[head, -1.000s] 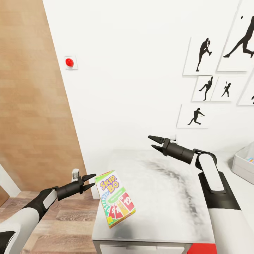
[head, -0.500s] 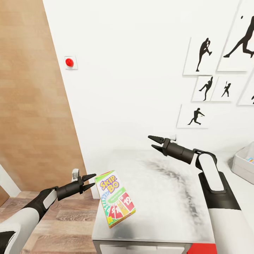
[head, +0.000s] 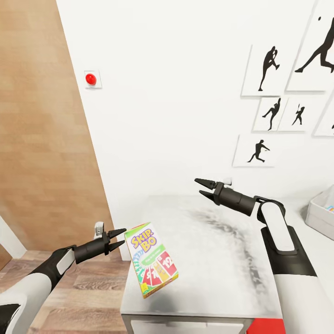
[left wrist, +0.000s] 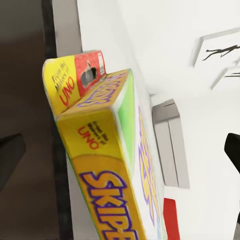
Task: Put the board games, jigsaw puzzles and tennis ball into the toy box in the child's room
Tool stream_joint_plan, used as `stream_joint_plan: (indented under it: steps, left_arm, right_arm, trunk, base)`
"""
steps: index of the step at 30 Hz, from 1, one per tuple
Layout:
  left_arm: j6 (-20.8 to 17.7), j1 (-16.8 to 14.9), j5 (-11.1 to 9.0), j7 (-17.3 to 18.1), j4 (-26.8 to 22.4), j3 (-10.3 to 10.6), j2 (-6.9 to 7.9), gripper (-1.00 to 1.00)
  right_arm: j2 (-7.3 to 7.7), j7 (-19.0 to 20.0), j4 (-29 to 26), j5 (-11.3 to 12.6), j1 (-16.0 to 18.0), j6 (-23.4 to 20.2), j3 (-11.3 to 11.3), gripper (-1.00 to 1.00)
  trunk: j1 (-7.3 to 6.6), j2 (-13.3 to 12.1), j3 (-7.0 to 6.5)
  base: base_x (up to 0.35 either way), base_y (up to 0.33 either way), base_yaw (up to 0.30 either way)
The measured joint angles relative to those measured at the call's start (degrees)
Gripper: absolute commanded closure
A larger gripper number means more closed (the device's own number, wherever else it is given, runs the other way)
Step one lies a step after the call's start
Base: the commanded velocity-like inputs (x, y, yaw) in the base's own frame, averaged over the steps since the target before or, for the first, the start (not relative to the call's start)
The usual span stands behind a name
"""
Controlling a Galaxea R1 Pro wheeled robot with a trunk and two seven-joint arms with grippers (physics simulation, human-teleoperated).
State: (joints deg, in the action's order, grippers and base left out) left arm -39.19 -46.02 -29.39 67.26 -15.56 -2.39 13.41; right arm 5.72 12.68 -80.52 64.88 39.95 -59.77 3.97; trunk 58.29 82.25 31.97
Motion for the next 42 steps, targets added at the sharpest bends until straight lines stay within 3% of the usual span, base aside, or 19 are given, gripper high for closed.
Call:
stream_joint_plan:
  steps: [40,41,42]
  left_arm:
    - [0.09,0.00,0.09,0.01,0.00,0.01,0.06,-1.00]
    - [0.12,0.00,0.09,0.01,0.00,0.01,0.06,1.00]
    - [0.13,0.00,0.09,0.01,0.00,0.01,0.06,1.00]
  right_arm:
    - [0.00,0.00,-0.09,0.04,0.00,0.00,0.09,-1.00]
    - [0.00,0.00,-0.09,0.04,0.00,0.00,0.09,-1.00]
    - [0.00,0.00,-0.09,0.04,0.00,0.00,0.09,-1.00]
  trunk:
    - [0.00,0.00,0.00]
    - [0.00,0.00,0.00]
    - [0.00,0.00,0.00]
  base:
    - [0.000,-0.038,0.000]
    - [0.000,0.000,0.000]
    - [0.000,0.000,0.000]
